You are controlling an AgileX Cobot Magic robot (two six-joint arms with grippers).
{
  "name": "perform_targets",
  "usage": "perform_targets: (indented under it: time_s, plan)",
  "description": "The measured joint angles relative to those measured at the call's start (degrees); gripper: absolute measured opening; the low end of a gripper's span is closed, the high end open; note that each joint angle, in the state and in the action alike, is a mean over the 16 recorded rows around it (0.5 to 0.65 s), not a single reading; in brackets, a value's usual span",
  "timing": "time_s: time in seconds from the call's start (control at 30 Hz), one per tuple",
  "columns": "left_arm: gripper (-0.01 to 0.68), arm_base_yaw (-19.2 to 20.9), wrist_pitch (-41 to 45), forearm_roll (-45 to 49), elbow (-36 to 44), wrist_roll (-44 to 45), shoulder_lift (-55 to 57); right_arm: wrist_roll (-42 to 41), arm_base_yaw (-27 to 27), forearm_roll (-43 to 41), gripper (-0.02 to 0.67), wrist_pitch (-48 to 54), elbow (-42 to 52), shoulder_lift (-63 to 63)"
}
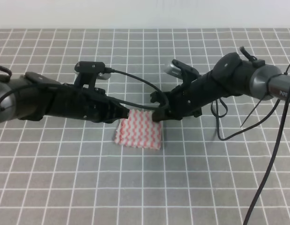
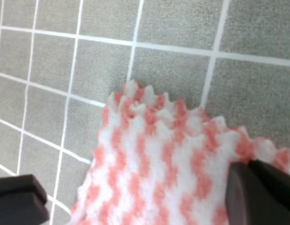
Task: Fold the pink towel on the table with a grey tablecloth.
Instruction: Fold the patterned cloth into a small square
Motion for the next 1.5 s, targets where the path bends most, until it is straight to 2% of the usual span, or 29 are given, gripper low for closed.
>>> perform_targets:
  time_s: [0.4,0.8,1.13,1.5]
  plan:
    - [-0.004,1.46,0.26,3.33,0.00,-4.01,1.26,-1.11,-1.06,-0.79,-0.015,3.99,0.00,-3.31]
    - [-0.003,2.14,4.15,3.82,0.01,-7.38,5.13,-1.71,-1.08,-1.69,-0.015,7.56,0.05,-5.10]
    - [-0.003,1.97,6.43,2.33,0.00,-6.80,6.24,-2.22,-1.07,-1.82,-0.015,8.26,0.05,-5.10]
    - [-0.003,1.81,2.71,1.92,0.03,-4.40,3.27,-2.07,-1.10,-4.08,-0.015,8.63,0.04,-6.01]
